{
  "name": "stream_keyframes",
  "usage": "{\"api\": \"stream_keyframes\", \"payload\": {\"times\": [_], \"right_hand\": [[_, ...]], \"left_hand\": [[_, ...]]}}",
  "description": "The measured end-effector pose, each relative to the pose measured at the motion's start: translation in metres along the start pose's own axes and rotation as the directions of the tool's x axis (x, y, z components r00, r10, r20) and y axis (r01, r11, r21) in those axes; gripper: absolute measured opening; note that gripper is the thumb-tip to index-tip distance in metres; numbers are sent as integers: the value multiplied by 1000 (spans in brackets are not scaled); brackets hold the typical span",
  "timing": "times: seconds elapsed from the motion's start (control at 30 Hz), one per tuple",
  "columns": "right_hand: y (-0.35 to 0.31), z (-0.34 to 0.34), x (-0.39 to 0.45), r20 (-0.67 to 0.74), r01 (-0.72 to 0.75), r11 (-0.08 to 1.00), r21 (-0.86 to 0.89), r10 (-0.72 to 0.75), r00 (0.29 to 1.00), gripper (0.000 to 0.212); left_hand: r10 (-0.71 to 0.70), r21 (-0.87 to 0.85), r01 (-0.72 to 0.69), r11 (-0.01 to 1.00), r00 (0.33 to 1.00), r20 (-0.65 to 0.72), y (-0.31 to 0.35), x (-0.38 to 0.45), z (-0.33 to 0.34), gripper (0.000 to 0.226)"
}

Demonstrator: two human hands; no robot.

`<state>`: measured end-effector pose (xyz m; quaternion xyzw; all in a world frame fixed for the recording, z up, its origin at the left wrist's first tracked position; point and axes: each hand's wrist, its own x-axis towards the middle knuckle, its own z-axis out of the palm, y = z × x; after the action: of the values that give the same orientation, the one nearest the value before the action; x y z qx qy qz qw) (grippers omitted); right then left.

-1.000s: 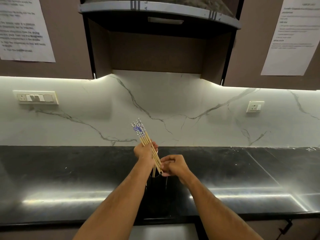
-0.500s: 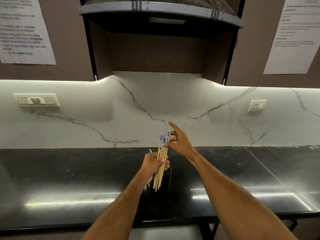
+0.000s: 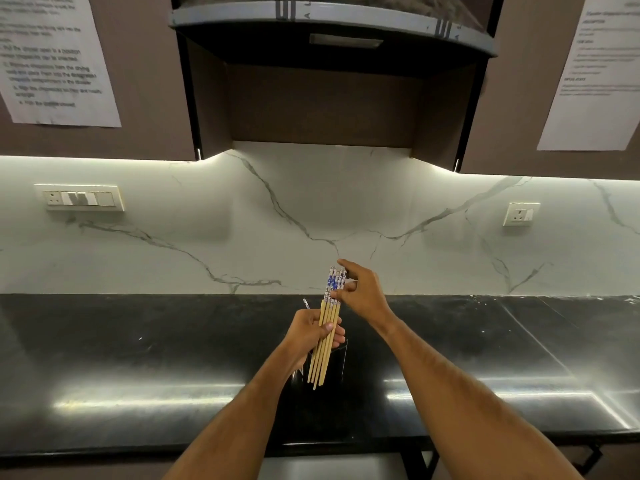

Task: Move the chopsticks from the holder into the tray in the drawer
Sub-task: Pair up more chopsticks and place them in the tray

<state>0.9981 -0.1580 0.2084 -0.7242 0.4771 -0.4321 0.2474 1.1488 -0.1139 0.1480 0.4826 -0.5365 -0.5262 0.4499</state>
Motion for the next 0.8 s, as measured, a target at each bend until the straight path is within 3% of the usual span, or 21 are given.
{"api": "stream_keyframes", "payload": {"times": [0.23,0.47,0.8], "right_hand": [[3,0,-3,-17,-14,1000,-12,14,1000,50],[3,2,-3,-67,-3,1000,9,4,998,67],[1,-2,-1,-82,12,1000,21,-10,997,67]], "left_hand": [[14,-17,-13,1000,1000,27,1,-1,-1,21],[8,-22,-7,1000,999,46,5,-2,0,21],[0,-12,1,1000,996,89,1,-5,-3,24]]}}
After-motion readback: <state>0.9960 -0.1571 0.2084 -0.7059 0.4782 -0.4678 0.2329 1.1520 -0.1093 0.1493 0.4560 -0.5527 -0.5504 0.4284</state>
